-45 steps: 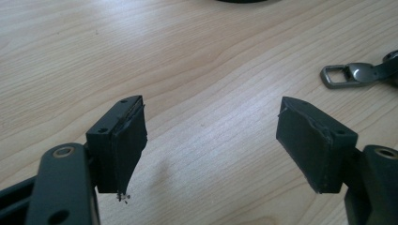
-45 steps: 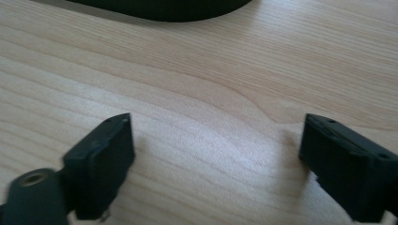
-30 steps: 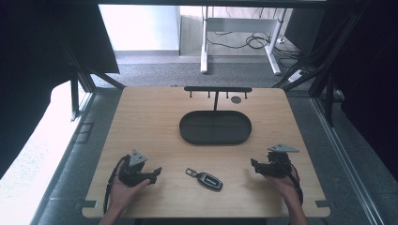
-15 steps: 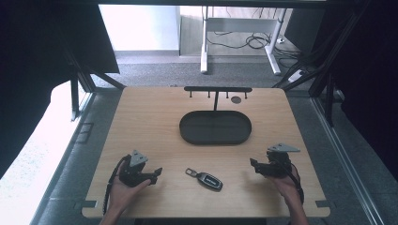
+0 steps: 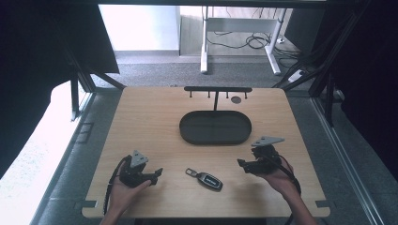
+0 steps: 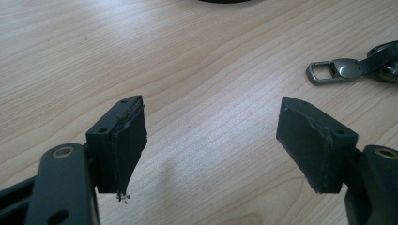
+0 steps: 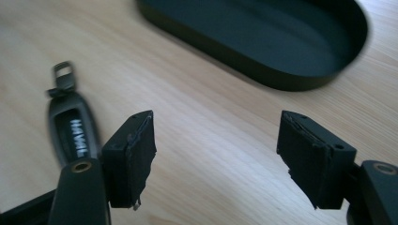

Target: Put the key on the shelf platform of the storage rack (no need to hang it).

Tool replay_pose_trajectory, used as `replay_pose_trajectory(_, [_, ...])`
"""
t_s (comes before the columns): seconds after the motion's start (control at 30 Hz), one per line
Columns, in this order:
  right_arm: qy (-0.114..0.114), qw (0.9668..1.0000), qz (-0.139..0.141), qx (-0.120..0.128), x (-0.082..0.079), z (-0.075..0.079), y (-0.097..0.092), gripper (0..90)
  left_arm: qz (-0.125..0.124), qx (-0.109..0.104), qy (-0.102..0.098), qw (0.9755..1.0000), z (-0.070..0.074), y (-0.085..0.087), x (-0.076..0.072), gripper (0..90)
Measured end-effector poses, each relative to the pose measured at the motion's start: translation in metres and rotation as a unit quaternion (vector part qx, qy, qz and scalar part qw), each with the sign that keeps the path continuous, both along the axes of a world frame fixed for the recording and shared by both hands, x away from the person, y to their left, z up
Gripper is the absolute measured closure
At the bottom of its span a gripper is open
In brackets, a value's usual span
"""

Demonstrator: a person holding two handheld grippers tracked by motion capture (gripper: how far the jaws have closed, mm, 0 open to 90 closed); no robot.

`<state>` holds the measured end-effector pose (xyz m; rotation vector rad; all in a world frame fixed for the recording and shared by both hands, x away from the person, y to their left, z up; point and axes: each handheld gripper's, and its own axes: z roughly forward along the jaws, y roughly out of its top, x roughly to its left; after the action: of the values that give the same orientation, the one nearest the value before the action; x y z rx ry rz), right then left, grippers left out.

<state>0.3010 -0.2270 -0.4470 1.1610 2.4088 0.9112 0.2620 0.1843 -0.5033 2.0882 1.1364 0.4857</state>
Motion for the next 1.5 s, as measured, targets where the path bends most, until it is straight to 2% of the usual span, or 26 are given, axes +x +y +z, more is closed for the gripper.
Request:
replay_pose_trajectory(0.1, [0.003,0.9996,0.027,-0.008,-0.002,0.005,0.016,28.5,0.001,0.001,-0.012,0.9999,0.002,-0.001,-0.001,25.8])
replay_pose_trajectory(0.2, [0.012,0.9985,0.05,-0.02,-0.002,0.009,0.031,28.7,0.0,0.005,-0.008,1.0,0.0,-0.002,0.0,25.8])
replay_pose_trajectory(0.3, [0.02,0.9977,0.057,-0.03,0.0,0.009,0.038,29.1,0.001,0.008,-0.005,1.0,-0.001,-0.002,0.0,25.8])
replay_pose_trajectory(0.37, [0.025,0.9962,0.068,-0.047,0.0,0.01,0.049,30.0,0.003,0.01,0.0,0.9999,-0.003,-0.001,0.001,25.8])
replay_pose_trajectory(0.47, [0.027,0.9952,0.078,-0.054,-0.001,0.012,0.056,30.5,0.004,0.009,0.003,0.9999,-0.003,-0.001,0.001,25.8])
replay_pose_trajectory(0.5, [0.03,0.994,0.087,-0.059,-0.002,0.015,0.064,30.8,0.005,0.01,0.005,0.9999,-0.003,0.0,0.001,25.8])
replay_pose_trajectory(0.7, [0.041,0.991,0.107,-0.069,-0.005,0.016,0.079,31.3,0.006,0.006,-0.002,1.0,-0.002,0.0,0.0,26.2])
replay_pose_trajectory(0.77, [0.05,0.9879,0.124,-0.078,-0.005,0.012,0.087,31.5,0.005,0.008,-0.001,1.0,-0.003,0.0,0.001,26.3])
replay_pose_trajectory(0.87, [0.054,0.9863,0.131,-0.084,-0.005,0.01,0.091,31.9,0.005,0.006,-0.003,1.0,-0.002,-0.001,0.0,26.3])
replay_pose_trajectory(1.1, [0.075,0.9792,0.156,-0.106,-0.007,-0.009,0.11,32.9,0.007,0.005,-0.003,1.0,-0.002,0.0,0.0,26.3])
replay_pose_trajectory(1.5, [0.098,0.9694,0.182,-0.133,-0.007,-0.031,0.133,34.4,0.008,0.006,0.003,0.9999,-0.003,0.002,0.002,26.3])
